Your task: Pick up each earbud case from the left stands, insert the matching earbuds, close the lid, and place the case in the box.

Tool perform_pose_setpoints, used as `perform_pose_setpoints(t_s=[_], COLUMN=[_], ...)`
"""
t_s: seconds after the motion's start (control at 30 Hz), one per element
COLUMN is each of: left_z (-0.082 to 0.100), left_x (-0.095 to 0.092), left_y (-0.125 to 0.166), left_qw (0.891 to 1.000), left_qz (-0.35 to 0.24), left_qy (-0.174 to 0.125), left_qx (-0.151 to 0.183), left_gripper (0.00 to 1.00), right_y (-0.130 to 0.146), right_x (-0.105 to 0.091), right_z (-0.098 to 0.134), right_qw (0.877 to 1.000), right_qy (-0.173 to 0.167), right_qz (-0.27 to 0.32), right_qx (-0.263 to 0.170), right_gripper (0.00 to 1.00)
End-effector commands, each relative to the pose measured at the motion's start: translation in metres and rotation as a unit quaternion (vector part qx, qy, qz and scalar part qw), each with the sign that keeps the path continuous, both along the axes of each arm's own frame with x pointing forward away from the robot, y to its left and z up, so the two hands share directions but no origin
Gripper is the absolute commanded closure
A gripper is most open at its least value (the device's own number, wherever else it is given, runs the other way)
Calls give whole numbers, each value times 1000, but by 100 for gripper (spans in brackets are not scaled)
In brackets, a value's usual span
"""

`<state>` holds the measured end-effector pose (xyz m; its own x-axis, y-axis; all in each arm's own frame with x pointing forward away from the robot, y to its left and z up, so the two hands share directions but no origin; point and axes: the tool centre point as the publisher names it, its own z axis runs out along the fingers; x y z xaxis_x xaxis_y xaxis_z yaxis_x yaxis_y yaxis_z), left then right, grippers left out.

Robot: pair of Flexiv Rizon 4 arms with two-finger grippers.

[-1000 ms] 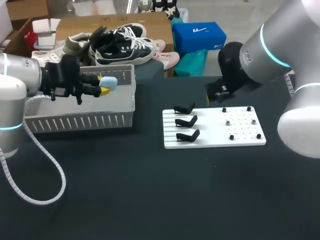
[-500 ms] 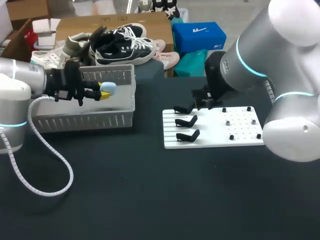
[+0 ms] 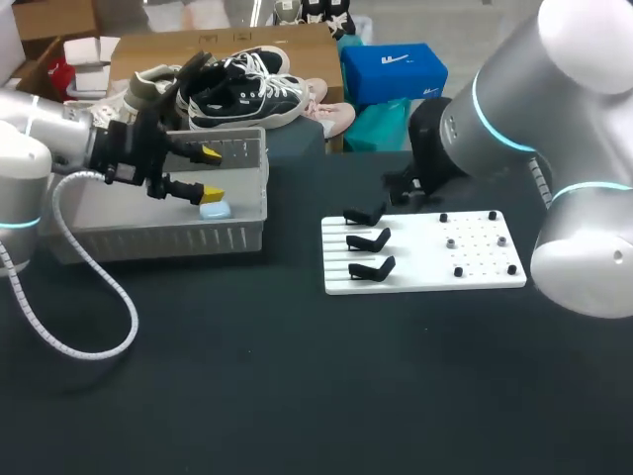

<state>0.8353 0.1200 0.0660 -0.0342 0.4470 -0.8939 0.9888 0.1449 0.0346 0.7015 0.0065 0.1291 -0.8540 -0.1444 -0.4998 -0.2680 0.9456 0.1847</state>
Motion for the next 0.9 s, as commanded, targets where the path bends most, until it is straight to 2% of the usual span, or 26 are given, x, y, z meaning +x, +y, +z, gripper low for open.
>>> perform_pose_setpoints(t_s=[0.03,0.3,0.57,0.67,0.7,0.77,0.9], left_z=[13,42,55,59,60,62,63], left_x=[-14,-44,-71,-78,-80,-84,-86], left_y=[-8,-30,-57,-63,-65,-68,-70], left_qw=[1000,998,998,998,998,998,998], left_qz=[13,6,-12,-12,-11,-9,-8], left_qy=[-15,-48,-49,-49,-49,-47,-46], left_qx=[-3,-32,-28,-28,-28,-34,-36], left_gripper=[0,0,0,0,0,0,0], right_y=[-10,-31,-50,-56,-59,-61,-61], right_x=[-6,-6,-8,-11,-11,-12,-12], right_z=[8,21,23,23,23,24,24], right_qw=[1000,999,999,998,998,999,999], right_qy=[-17,-30,-29,-32,-31,-26,-26], right_qz=[-5,-1,0,3,-1,-9,-9], right_qx=[3,22,43,50,56,47,47], right_gripper=[69,67,67,64,60,0,0])
